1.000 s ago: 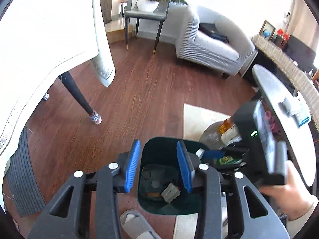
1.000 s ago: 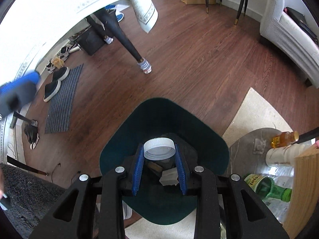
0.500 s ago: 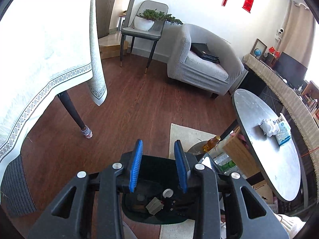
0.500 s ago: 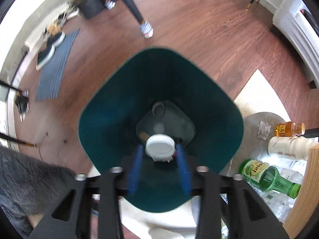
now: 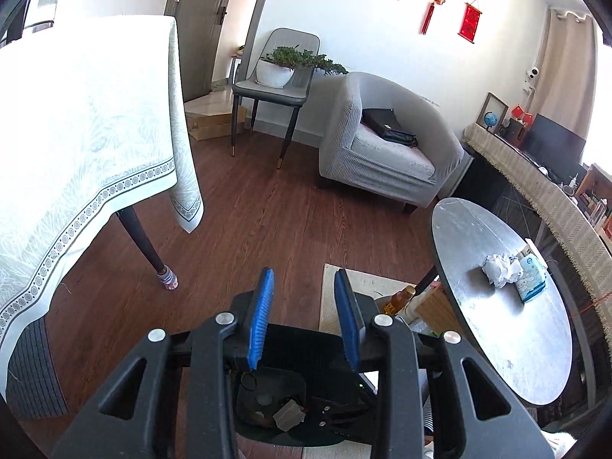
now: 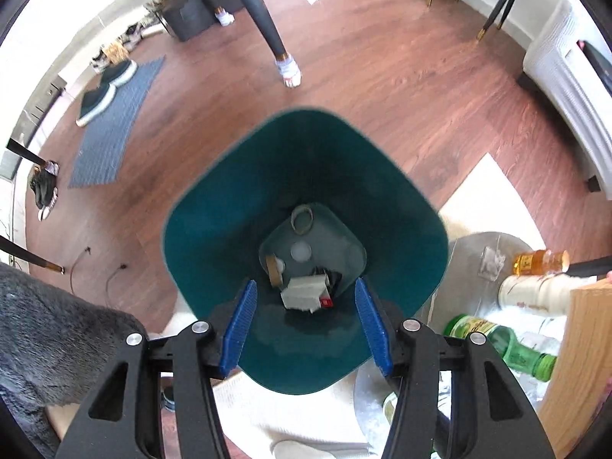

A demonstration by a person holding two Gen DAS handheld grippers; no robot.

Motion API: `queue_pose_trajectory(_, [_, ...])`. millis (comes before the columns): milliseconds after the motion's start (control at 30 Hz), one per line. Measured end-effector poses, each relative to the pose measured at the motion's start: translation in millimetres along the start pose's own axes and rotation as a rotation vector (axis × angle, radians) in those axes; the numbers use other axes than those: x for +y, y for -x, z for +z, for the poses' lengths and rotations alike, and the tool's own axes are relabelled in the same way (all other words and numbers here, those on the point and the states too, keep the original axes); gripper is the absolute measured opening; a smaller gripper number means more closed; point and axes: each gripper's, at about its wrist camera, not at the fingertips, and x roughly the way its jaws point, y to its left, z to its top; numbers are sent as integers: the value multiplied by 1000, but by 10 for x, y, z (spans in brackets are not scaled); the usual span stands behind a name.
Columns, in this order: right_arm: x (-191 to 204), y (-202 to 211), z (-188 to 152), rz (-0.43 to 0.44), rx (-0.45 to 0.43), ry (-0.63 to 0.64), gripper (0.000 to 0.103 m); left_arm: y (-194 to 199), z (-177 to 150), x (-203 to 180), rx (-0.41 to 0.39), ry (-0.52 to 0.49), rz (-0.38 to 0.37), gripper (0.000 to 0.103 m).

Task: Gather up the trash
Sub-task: 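Open the right gripper to drop the white cap into the green bin, then move both open grippers back toward the table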

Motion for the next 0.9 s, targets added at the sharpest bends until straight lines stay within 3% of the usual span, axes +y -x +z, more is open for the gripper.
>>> queue_pose_trajectory(300, [50,732,-1,26,-207,14,44,58,52,-86,-37,26,3,40])
queue_pose_trajectory(467, [-69,1185,-109,2,-326,-20,39,64,90,-107,-27,80,-53,42])
queue_pose_trajectory(767, [-444,1844,-439,-56,-480,-124,36,88,164,-478,-73,3,-76,47])
queue_pose_trajectory(900, [-716,2106,-660,-94,-547,-199,36,-45,154,-711,-54,-47,-85,58])
